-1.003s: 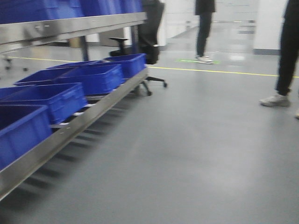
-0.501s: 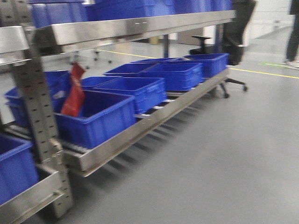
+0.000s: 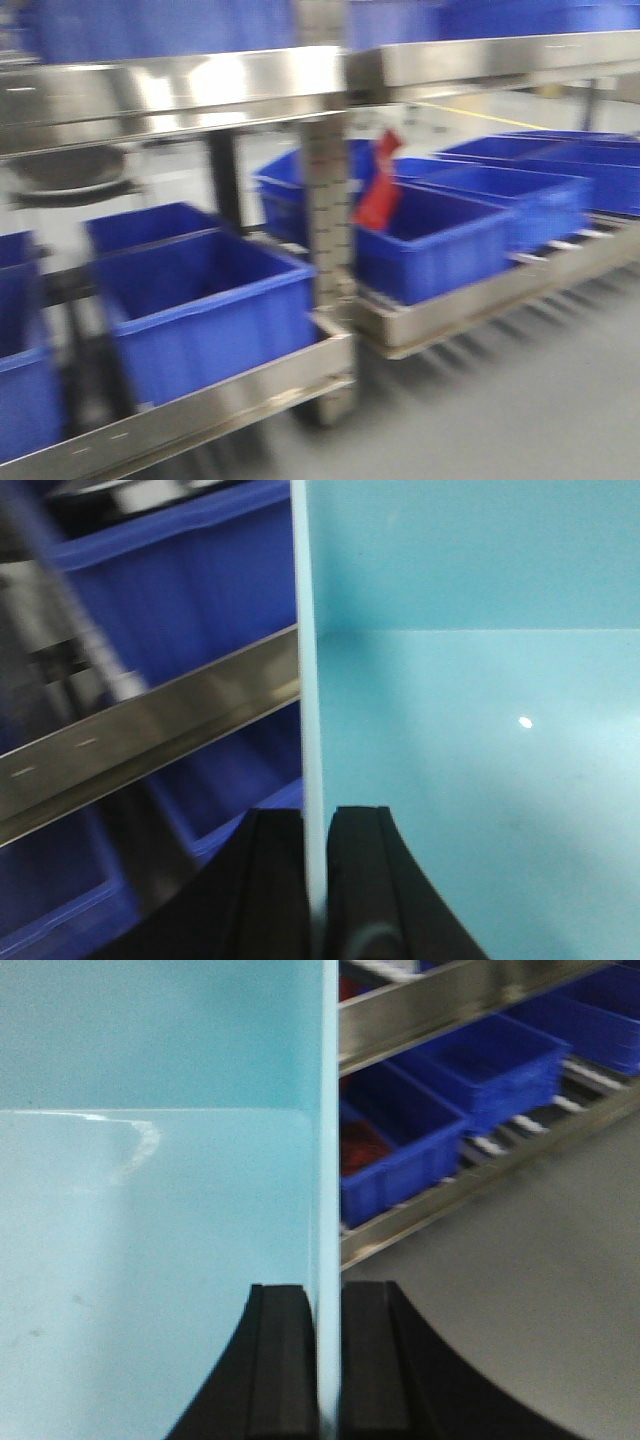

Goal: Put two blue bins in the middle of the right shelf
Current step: 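Drive up to the target shelf rack holding the bin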

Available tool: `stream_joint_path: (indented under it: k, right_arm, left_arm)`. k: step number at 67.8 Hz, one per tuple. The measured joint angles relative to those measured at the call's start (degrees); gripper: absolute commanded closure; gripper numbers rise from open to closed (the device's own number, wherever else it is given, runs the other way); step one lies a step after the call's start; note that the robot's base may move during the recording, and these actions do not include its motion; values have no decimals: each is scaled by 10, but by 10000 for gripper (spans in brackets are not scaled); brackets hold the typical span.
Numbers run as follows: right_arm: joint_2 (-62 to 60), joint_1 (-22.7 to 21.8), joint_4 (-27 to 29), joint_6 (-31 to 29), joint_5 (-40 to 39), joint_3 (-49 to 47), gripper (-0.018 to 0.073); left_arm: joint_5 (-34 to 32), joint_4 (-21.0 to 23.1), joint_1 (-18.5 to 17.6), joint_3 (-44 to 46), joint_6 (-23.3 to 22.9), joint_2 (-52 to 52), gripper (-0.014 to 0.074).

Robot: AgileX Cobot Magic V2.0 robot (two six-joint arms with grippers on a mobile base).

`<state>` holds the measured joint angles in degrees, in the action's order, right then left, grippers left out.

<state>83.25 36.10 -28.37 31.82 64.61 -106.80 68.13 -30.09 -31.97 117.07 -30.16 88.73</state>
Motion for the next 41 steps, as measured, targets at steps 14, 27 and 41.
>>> stream_joint_path:
  k: [14,27,41]
  right_arm:
    - [0,0,0,0,0,0,721]
    - [0,0,0,0,0,0,721]
    - [0,0,0,0,0,0,721]
  left_arm:
    - [0,-1,0,0,0,0,707]
    - [0,-1,0,0,0,0,707]
    - [0,-2,0,0,0,0,707]
